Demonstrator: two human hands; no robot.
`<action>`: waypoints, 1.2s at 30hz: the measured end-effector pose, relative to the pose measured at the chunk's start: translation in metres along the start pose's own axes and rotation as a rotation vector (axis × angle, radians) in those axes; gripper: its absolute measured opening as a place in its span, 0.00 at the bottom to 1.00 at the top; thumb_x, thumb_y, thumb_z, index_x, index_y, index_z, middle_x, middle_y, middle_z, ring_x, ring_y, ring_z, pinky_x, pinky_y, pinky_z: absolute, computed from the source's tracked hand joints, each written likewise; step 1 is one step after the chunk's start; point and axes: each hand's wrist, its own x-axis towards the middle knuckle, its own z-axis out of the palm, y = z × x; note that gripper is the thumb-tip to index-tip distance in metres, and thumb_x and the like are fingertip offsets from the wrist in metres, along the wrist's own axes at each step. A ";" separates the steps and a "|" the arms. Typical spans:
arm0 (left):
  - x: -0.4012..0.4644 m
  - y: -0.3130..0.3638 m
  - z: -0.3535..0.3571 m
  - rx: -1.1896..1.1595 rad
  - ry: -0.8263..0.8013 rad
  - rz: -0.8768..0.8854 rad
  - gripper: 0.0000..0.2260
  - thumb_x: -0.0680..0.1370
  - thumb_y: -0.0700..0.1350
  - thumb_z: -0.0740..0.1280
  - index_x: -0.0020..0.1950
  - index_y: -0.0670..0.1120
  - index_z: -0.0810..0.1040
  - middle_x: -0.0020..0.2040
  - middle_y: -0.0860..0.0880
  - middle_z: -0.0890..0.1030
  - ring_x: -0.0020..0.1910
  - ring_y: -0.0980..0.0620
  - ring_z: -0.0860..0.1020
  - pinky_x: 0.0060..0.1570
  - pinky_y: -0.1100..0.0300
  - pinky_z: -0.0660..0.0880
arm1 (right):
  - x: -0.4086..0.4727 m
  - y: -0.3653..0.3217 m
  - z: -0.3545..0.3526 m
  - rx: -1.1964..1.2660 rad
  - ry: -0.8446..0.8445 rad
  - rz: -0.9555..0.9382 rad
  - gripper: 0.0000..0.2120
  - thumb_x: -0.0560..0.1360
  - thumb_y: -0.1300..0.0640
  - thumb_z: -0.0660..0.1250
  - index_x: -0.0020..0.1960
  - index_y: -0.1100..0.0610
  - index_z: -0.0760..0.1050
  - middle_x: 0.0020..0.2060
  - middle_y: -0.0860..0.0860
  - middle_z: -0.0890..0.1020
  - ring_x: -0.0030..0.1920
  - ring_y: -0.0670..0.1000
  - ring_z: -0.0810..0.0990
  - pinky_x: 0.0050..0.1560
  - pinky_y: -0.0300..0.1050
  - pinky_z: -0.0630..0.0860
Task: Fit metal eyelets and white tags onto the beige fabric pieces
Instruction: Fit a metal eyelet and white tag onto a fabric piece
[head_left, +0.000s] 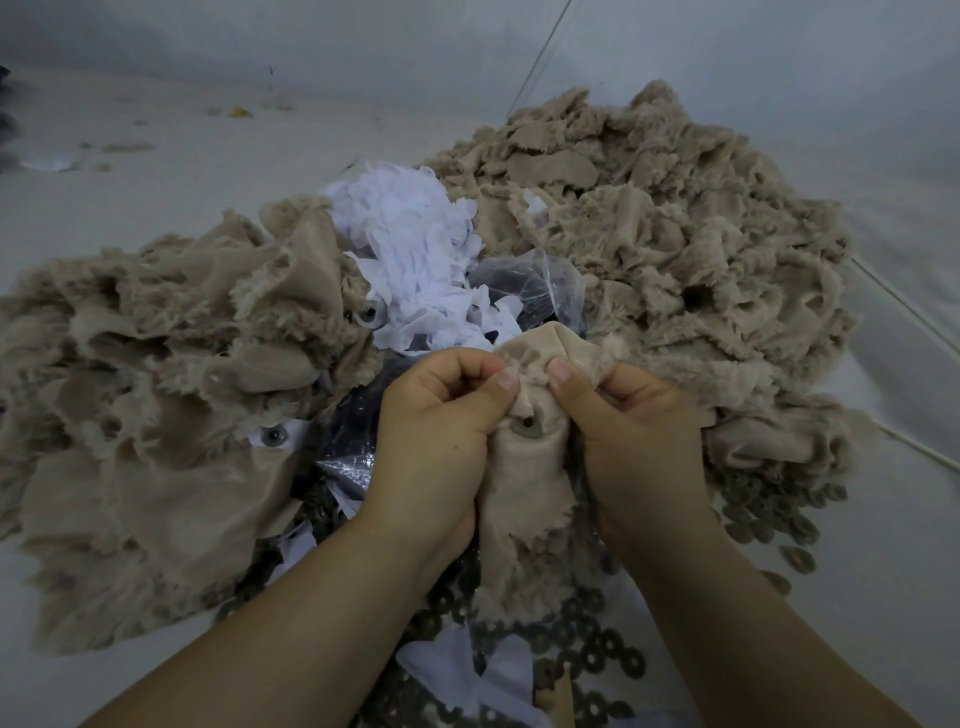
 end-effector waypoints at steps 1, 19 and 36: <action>-0.001 0.000 0.000 0.016 -0.003 0.020 0.10 0.76 0.33 0.69 0.37 0.43 0.80 0.36 0.43 0.80 0.37 0.47 0.77 0.43 0.55 0.78 | 0.000 0.000 0.000 0.009 -0.010 0.009 0.12 0.72 0.54 0.74 0.41 0.64 0.82 0.39 0.68 0.83 0.43 0.74 0.81 0.42 0.72 0.78; 0.004 0.001 -0.004 0.016 -0.007 0.067 0.06 0.66 0.41 0.75 0.37 0.39 0.81 0.37 0.41 0.83 0.37 0.48 0.80 0.40 0.61 0.79 | 0.009 -0.005 -0.010 0.206 -0.242 0.146 0.13 0.69 0.53 0.75 0.49 0.61 0.84 0.50 0.64 0.85 0.54 0.63 0.84 0.55 0.56 0.81; 0.000 0.002 -0.003 0.406 0.042 0.278 0.06 0.71 0.39 0.77 0.36 0.40 0.82 0.34 0.39 0.82 0.37 0.35 0.79 0.38 0.42 0.79 | 0.005 -0.005 -0.007 -0.090 -0.159 -0.041 0.24 0.64 0.44 0.80 0.33 0.65 0.77 0.30 0.69 0.77 0.31 0.54 0.74 0.33 0.49 0.73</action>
